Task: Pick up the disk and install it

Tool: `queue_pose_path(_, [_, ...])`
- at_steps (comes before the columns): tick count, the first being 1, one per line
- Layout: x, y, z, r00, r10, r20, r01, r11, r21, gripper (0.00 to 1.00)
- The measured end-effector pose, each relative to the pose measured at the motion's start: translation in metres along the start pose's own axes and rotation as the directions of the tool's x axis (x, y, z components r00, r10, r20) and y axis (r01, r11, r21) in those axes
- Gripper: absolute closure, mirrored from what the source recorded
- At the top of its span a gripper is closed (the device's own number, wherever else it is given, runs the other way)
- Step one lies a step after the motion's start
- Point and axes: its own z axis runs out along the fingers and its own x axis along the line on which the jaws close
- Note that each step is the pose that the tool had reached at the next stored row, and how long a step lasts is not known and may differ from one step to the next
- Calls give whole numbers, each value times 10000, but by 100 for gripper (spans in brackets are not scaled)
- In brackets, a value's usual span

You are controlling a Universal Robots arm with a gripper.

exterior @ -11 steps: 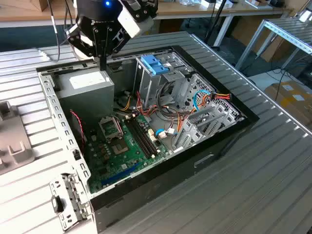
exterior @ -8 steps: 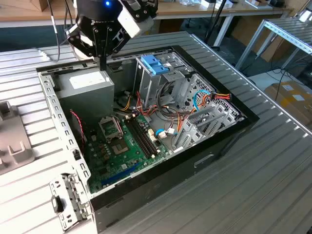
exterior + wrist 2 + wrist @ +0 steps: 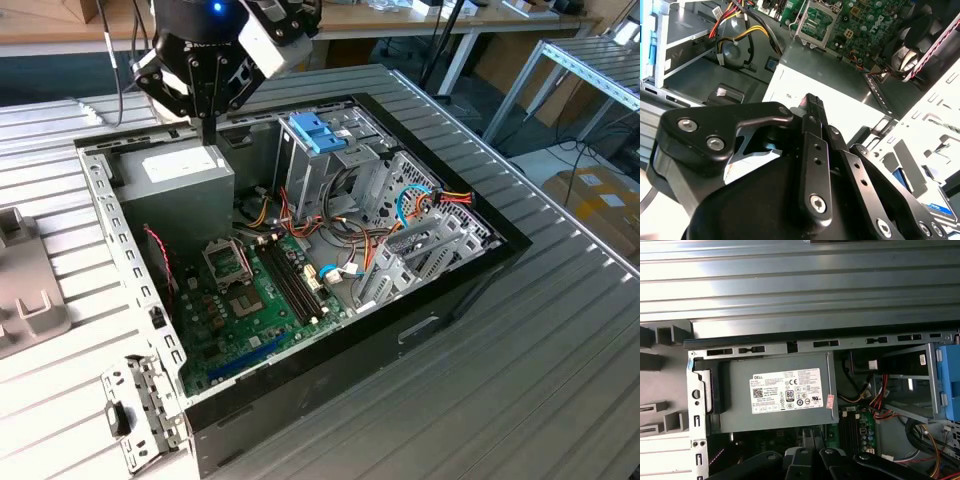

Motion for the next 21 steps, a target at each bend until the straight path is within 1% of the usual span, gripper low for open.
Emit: queue_pose_path(21, [141, -11, -4, 10000, -1, 0, 1, 10000, 0, 89])
